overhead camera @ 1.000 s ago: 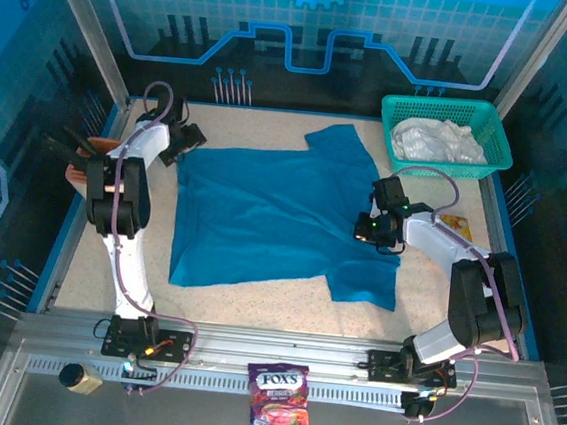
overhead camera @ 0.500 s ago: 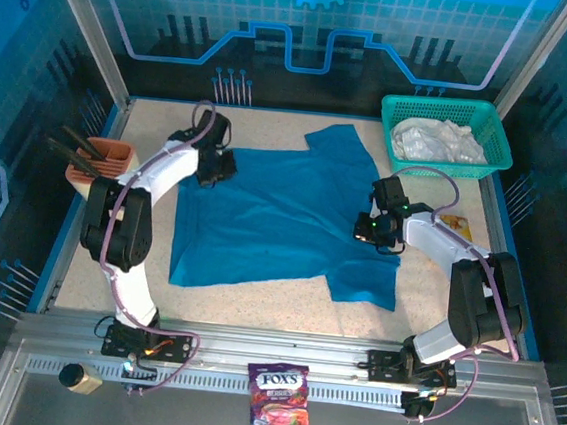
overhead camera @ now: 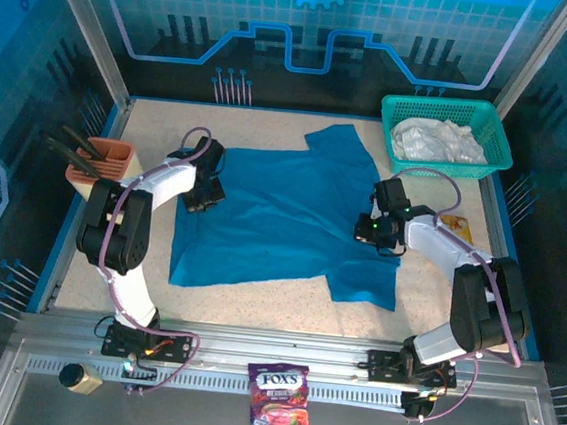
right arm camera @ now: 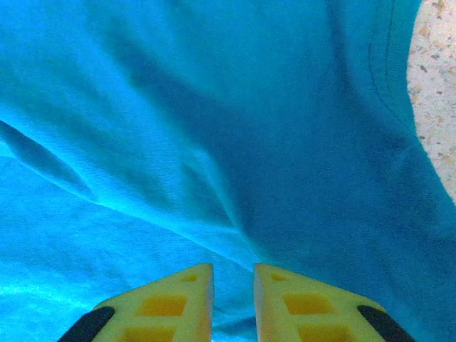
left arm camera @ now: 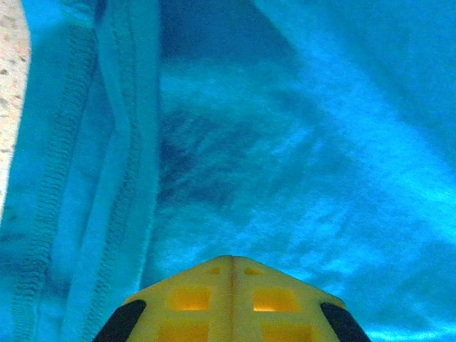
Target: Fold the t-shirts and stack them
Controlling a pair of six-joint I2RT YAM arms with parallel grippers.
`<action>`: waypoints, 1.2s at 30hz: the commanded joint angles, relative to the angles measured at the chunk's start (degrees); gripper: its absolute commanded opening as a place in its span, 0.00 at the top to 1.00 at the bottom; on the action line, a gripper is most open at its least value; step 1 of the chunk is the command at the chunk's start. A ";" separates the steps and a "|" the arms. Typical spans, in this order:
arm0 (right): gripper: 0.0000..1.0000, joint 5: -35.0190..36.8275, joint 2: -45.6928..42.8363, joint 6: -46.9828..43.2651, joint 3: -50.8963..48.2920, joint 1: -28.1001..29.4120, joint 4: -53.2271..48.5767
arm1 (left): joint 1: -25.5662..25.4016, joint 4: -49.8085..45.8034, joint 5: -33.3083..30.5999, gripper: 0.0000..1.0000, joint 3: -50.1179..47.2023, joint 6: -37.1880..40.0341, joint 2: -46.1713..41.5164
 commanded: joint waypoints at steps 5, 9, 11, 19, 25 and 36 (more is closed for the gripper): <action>0.77 -1.45 -2.71 -0.06 -2.75 -2.05 0.63 | 1.38 -2.20 -5.78 1.00 -2.13 -1.28 -0.16; 0.76 -1.72 -3.77 -0.05 -3.19 -2.49 0.59 | 3.32 -1.58 -5.56 1.00 -3.47 -0.89 -0.91; 0.76 -1.75 -4.18 -0.06 -3.36 -2.66 0.57 | 4.10 -1.81 -6.01 1.00 -3.85 -0.65 -1.74; 0.76 -2.40 -4.76 0.11 -4.02 -3.02 0.64 | 5.74 -4.74 -10.83 1.00 -3.93 0.91 -6.63; 0.76 -2.40 -6.10 0.21 -4.59 -3.02 0.42 | 7.01 -5.48 -12.78 1.00 -4.88 1.44 -7.67; 0.76 -2.51 -7.05 0.37 -4.88 -3.63 -0.11 | 1.69 -2.23 -0.37 1.00 -3.34 1.73 -7.41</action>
